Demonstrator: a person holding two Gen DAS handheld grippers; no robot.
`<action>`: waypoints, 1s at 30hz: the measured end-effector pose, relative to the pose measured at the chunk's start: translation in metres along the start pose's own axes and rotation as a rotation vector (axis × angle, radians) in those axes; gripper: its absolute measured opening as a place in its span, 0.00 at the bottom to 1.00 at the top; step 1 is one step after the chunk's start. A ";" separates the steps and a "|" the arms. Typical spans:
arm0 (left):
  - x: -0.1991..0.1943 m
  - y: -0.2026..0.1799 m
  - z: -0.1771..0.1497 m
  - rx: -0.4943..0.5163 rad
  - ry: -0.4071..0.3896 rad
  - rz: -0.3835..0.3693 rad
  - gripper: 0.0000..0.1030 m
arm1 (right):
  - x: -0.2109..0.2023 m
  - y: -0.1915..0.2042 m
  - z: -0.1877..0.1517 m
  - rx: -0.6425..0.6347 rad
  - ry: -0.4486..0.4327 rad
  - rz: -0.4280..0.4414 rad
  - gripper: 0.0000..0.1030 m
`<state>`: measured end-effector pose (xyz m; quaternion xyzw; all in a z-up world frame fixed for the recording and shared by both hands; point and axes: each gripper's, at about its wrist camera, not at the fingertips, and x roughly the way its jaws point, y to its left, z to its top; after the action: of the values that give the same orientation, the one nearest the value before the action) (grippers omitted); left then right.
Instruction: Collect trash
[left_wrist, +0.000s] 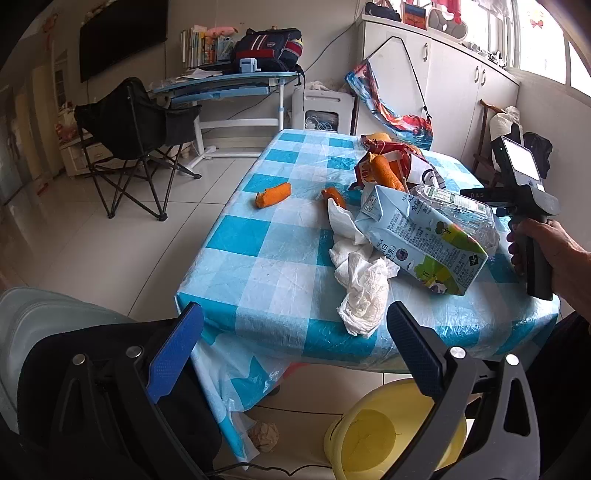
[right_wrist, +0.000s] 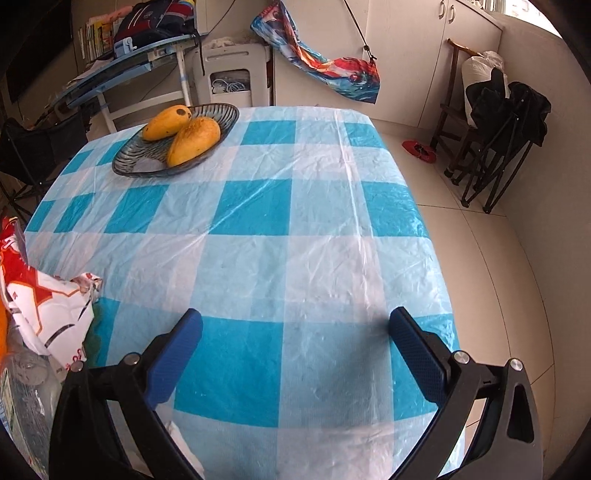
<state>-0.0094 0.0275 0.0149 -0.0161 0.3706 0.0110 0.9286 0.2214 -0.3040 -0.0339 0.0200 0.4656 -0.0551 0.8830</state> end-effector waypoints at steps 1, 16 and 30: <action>0.002 0.000 0.001 -0.002 0.004 -0.002 0.93 | 0.001 0.001 0.003 0.000 0.000 0.001 0.95; 0.016 0.002 0.000 -0.006 0.054 0.018 0.93 | 0.002 0.006 0.004 0.011 0.000 -0.001 0.95; 0.016 0.005 -0.001 -0.017 0.065 0.003 0.93 | 0.002 0.006 0.004 0.011 0.000 -0.001 0.95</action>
<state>0.0015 0.0328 0.0028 -0.0240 0.4006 0.0151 0.9158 0.2271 -0.2988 -0.0336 0.0247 0.4653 -0.0579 0.8829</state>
